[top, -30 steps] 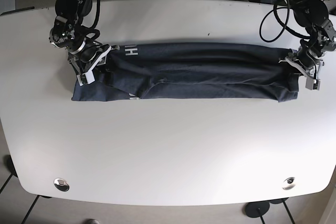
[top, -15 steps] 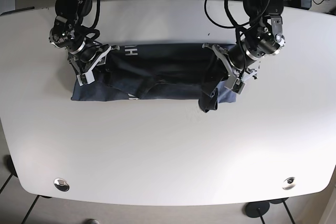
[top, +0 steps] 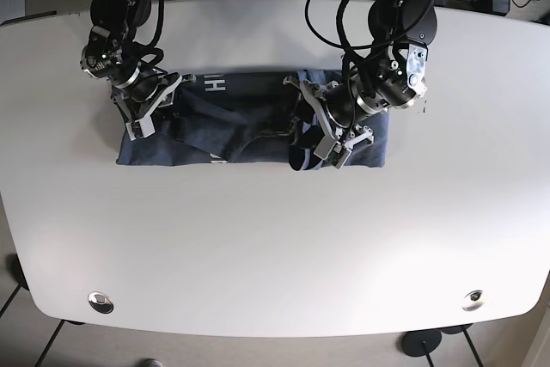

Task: Fold the T-shirt properly
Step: 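Fold the strip end held by the left gripper toward the right gripper, then fold the strip end held by the right gripper toward the left gripper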

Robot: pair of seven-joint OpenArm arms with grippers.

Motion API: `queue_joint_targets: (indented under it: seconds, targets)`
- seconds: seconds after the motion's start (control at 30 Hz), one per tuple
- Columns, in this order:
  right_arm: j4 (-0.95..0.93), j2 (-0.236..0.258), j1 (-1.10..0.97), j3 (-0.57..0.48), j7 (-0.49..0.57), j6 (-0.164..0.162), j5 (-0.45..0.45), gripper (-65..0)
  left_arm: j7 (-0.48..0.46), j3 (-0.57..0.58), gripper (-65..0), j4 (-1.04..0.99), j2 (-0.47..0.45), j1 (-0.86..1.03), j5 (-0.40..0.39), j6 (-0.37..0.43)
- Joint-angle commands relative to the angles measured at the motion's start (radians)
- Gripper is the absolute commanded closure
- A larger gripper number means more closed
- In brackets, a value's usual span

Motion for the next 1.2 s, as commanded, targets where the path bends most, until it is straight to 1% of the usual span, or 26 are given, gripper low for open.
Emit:
queue_joint_targets:
  seconds: [0.03, 0.13, 0.2, 0.23, 0.3, 0.33, 0.37, 0.4, 0.43, 0.47, 0.5, 0.53, 0.6, 0.63, 0.67, 0.73, 0.8, 0.87, 0.97, 1.03, 1.13, 1.17, 1.2]
  targets:
    - [0.005, 0.007, -0.001, 0.001, -0.038, -0.014, -0.034, -13.0, -0.020, -0.010, -26.4, 0.034, -0.005, -0.013, -0.018, -0.005]
    - [0.014, 0.007, 0.000, 0.001, -0.038, -0.008, -0.032, -13.0, -0.020, -0.111, -26.2, 0.032, -0.006, -0.011, -0.018, -0.005]
    - [0.060, 0.006, 0.000, 0.002, -0.038, -0.008, -0.031, -13.0, -0.020, -0.191, -26.2, 0.030, -0.014, 0.006, -0.014, -0.007]
    - [0.092, 0.006, -0.001, 0.002, -0.038, -0.008, -0.016, -13.0, -0.025, -0.226, -26.2, 0.030, -0.034, 0.017, -0.014, -0.007]
    - [0.143, 0.007, -0.004, 0.002, -0.042, -0.008, 0.057, -13.6, -0.026, -0.261, -26.2, 0.018, -0.064, 0.023, -0.014, -0.007]
    - [0.174, 0.015, -0.003, 0.007, -0.076, -0.010, 0.115, -13.8, -0.026, -0.281, -26.2, -0.012, -0.092, 0.023, -0.017, -0.007]
    - [0.192, 0.020, 0.003, 0.012, -0.110, -0.011, 0.150, -13.8, -0.026, -0.292, -26.1, -0.034, -0.107, 0.023, -0.018, -0.007]
    - [0.210, 0.035, 0.006, 0.021, -0.142, -0.014, 0.182, -13.8, -0.026, -0.304, -24.7, -0.059, -0.117, 0.023, -0.018, -0.007]
    - [0.232, 0.049, 0.023, 0.045, -0.188, -0.016, 0.241, -14.9, -0.026, -0.326, -19.0, -0.089, -0.121, 0.023, -0.018, -0.009]
    - [0.238, 0.052, 0.040, 0.088, -0.239, -0.016, 0.299, -20.5, -0.026, -0.346, -12.2, -0.114, -0.121, 0.023, -0.017, -0.019]
    - [0.238, 0.052, 0.046, 0.131, -0.274, -0.016, 0.330, -27.1, -0.026, -0.358, -8.6, -0.132, -0.121, 0.023, -0.014, -0.045]
    - [0.235, 0.052, 0.071, 0.203, -0.319, -0.017, 0.363, -38.4, -0.026, -0.375, -6.5, -0.163, -0.121, 0.023, -0.014, -0.094]
    - [0.221, 0.047, 0.095, 0.296, -0.366, -0.017, 0.366, -51.4, -0.026, -0.406, -6.4, -0.203, -0.121, 0.023, -0.014, -0.148]
    - [0.204, 0.052, 0.114, 0.331, -0.388, -0.017, 0.370, -55.6, -0.026, -0.421, -6.4, -0.223, -0.120, 0.023, -0.014, -0.165]
    - [0.163, 0.055, 0.135, 0.383, -0.411, -0.017, 0.366, -57.5, -0.028, -0.436, -6.2, -0.255, -0.120, 0.023, -0.014, -0.177]
    - [0.095, 0.087, 0.145, 0.429, -0.420, -0.017, 0.368, -57.5, -0.031, -0.438, -6.2, -0.295, -0.120, 0.023, -0.014, -0.182]
    - [-0.012, 0.116, 0.149, 0.434, -0.420, -0.017, 0.376, -57.5, -0.065, -0.438, -6.2, -0.315, -0.120, 0.023, -0.014, -0.182]
    - [-0.081, 0.122, 0.149, 0.432, -0.420, -0.013, 0.376, -57.5, -0.083, -0.436, -6.2, -0.322, -0.121, 0.033, -0.014, -0.182]
    - [-0.116, 0.113, 0.145, 0.429, -0.420, -0.010, 0.376, -57.5, -0.085, -0.436, -6.4, -0.326, -0.121, 0.037, -0.014, -0.182]
    - [-0.112, 0.075, 0.142, 0.365, -0.418, -0.011, 0.365, -57.5, -0.085, -0.436, -6.4, -0.326, -0.121, 0.040, -0.014, -0.182]
    - [-0.116, 0.056, 0.143, 0.296, -0.417, -0.017, 0.365, -57.2, -0.085, -0.436, -6.4, -0.326, -0.121, 0.041, -0.014, -0.182]
    - [-0.116, 0.047, 0.143, 0.286, -0.409, -0.017, 0.363, -56.3, -0.085, -0.436, -6.4, -0.326, -0.121, 0.041, -0.014, -0.182]
    - [-0.112, 0.043, 0.143, 0.277, -0.378, -0.017, 0.363, -49.6, -0.085, -0.436, -6.4, -0.324, -0.121, 0.041, -0.014, -0.182]
